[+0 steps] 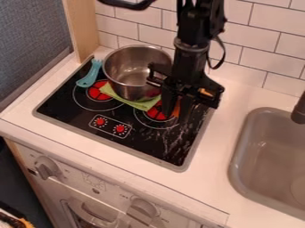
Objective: Move the orange object to upper right side next to the silver pot
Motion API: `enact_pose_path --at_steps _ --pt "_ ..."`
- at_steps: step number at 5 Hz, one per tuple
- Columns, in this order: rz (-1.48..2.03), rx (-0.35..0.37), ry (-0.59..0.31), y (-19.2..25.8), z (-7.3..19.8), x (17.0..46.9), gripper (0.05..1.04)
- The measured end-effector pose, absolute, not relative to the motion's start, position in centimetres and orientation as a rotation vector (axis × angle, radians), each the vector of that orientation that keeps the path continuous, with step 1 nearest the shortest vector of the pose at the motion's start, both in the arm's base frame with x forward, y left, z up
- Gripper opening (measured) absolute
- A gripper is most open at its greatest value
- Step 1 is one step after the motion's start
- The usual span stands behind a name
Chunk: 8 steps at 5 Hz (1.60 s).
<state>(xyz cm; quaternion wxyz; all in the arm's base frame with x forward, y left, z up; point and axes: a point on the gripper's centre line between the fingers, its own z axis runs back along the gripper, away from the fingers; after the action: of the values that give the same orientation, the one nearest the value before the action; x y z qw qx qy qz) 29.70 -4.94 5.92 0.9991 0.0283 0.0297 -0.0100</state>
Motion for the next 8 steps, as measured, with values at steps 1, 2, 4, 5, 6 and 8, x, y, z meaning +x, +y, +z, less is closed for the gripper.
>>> enact_pose_path --at_steps 1,2,4,5,6,8 --pt "-0.003 0.076 0.042 -4.1 3.7 30.7 0.285" --pt "0.001 0.079 -0.004 -3.5 2.2 31.3 0.285" --pt "0.063 -0.005 -0.041 -3.5 1.1 32.1 0.344" --pt "0.071 -0.046 -0.02 -3.7 0.9 31.7 0.643" --pt "0.045 -0.046 -0.042 -3.7 2.7 31.4 0.935" --pt "-0.02 0.064 -0.126 -3.8 7.7 30.5 1.002"
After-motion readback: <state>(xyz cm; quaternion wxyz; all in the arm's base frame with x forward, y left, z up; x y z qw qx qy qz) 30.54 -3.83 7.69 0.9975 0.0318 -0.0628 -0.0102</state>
